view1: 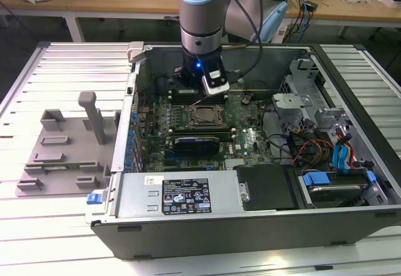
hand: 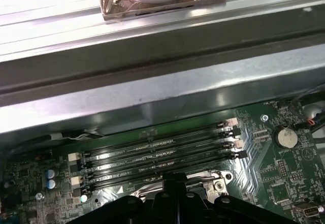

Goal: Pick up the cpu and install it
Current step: 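Install the first cpu locking lever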

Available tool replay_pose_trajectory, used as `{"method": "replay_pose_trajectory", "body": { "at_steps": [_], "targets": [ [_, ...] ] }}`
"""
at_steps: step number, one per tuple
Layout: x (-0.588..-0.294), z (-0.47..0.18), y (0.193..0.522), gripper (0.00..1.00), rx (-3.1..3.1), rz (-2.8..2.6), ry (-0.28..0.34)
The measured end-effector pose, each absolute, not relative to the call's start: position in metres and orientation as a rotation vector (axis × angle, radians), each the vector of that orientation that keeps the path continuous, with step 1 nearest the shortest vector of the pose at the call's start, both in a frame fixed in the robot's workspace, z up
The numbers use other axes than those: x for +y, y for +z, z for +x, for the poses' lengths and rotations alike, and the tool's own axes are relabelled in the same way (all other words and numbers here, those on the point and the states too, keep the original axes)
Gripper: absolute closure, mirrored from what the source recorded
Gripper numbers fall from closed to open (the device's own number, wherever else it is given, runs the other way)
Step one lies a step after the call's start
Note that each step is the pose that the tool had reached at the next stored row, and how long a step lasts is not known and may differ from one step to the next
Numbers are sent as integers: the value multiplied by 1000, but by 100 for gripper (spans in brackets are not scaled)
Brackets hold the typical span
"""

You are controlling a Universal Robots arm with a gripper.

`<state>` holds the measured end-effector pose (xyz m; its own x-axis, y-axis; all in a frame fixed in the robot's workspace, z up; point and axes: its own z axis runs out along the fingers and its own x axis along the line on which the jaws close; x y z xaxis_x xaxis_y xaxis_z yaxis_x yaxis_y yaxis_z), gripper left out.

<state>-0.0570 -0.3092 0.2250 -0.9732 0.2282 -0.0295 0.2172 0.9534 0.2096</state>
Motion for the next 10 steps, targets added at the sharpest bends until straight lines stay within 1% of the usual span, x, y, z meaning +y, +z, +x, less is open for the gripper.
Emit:
{"method": "replay_pose_trajectory", "body": {
  "at_steps": [10],
  "targets": [
    [-306,-54,222,89,3042,400,316]
  ]
}}
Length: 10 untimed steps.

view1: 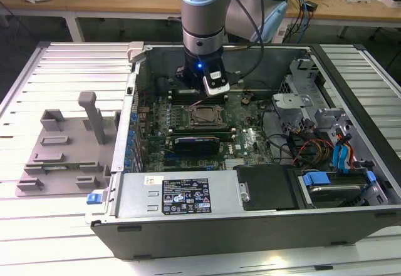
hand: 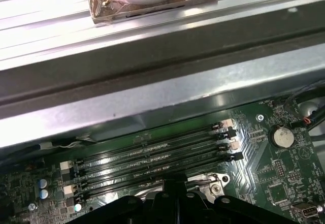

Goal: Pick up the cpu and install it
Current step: 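Install the first cpu locking lever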

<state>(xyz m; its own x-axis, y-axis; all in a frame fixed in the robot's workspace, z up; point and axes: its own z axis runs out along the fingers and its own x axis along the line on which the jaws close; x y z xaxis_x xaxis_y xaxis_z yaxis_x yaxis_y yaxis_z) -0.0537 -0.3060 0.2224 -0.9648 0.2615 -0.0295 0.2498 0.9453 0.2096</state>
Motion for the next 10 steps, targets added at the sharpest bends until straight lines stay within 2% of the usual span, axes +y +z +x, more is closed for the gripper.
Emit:
{"method": "replay_pose_trajectory", "body": {
  "at_steps": [10],
  "targets": [
    [-303,-53,217,89,3031,457,314]
  ]
}}
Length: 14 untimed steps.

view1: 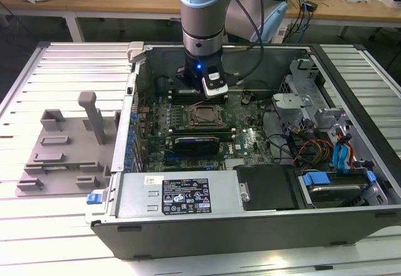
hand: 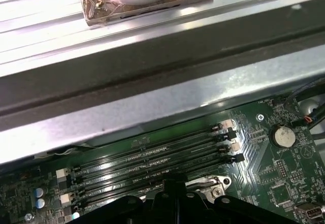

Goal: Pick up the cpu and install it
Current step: 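Install the first cpu locking lever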

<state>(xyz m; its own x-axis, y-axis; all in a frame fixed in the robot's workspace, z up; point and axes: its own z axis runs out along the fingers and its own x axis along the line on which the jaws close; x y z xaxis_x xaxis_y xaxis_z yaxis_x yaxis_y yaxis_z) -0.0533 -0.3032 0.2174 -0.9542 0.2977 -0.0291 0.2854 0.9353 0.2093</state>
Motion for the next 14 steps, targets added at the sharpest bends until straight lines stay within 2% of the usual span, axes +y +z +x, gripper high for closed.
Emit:
{"method": "replay_pose_trajectory", "body": {
  "at_steps": [14],
  "targets": [
    [-301,-52,212,89,3005,564,280]
  ]
}}
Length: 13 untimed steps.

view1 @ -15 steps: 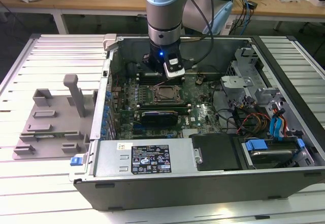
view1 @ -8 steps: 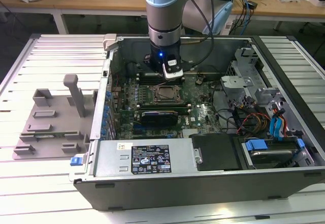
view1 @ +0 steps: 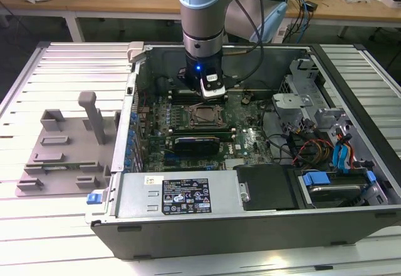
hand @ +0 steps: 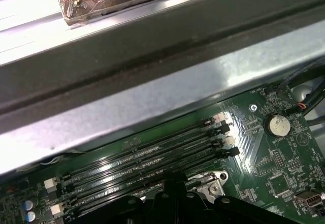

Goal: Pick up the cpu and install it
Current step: 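Install the first cpu locking lever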

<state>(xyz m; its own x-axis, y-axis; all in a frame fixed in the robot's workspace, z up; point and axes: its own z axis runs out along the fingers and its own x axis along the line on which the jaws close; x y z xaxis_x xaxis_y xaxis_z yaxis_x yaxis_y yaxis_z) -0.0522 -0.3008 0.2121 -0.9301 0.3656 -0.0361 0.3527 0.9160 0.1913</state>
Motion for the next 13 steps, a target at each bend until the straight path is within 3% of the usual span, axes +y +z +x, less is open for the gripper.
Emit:
{"method": "replay_pose_trajectory", "body": {
  "at_steps": [13],
  "targets": [
    [-298,-53,215,89,3005,566,283]
  ]
}}
